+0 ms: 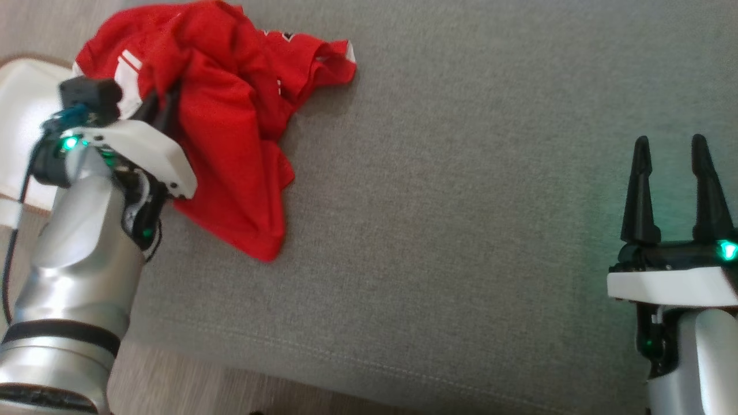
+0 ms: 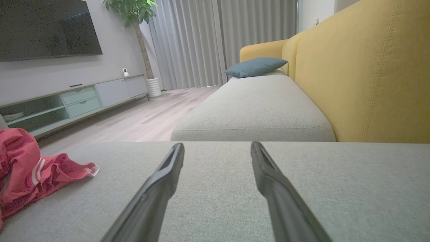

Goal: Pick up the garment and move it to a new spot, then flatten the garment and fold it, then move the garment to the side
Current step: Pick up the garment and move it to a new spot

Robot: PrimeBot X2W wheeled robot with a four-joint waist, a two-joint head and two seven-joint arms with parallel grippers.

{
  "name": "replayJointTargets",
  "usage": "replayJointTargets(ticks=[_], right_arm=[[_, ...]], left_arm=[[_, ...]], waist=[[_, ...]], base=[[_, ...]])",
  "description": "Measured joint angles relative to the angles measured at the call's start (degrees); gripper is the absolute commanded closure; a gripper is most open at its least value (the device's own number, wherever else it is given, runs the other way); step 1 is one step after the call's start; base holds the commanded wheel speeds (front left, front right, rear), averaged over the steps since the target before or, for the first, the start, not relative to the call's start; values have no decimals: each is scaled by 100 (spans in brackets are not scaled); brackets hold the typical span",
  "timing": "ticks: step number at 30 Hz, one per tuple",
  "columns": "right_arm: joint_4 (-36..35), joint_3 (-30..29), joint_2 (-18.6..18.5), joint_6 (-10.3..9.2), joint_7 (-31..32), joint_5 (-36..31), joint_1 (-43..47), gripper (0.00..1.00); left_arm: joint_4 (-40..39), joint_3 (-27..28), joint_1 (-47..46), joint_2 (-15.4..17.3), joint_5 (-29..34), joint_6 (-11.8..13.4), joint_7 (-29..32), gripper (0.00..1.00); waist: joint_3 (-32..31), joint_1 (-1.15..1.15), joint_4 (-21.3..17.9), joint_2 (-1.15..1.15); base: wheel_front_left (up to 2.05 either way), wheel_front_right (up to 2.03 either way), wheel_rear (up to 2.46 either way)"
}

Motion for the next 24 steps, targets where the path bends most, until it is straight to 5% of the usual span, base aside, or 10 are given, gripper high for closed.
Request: replayJointTargets(ticks=[5,14,24], right_arm=[[116,123,0,0,0,240,12,0],[334,375,2,0,0,679,315,0],[309,571,3,0,-1,925,357,0]], left_arm=[[-320,209,-21,79,-83,107,-439,100],[-2095,722,54,189,-407,477,-604,100],[-3678,598,858,-64,-692,939,114,100]], waist=[[-355,0,-80,0],[-1157,-1,-309,0],[-1505,-1,-894,0]], base=[[0,0,0],[0,0,0],[0,0,0]])
